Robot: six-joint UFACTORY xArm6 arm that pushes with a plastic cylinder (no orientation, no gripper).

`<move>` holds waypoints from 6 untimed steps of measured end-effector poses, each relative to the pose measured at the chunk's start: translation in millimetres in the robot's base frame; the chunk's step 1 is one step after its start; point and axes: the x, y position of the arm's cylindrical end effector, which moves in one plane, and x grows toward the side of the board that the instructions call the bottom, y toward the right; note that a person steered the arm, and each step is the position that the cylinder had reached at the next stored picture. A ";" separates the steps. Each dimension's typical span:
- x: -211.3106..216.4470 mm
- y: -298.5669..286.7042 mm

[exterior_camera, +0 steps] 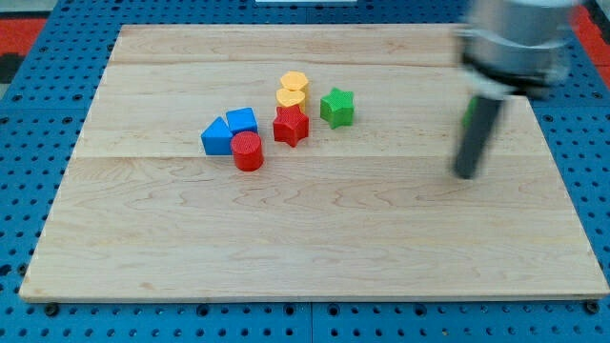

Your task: Move green circle to the bottom right of the green star

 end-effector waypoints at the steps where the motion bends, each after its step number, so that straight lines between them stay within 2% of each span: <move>1: -37.9 53.1; 2: -87.3 8.3; 3: -119.3 -83.4; 4: -108.6 -194.6; 5: -113.3 -212.7; 6: -145.6 -193.6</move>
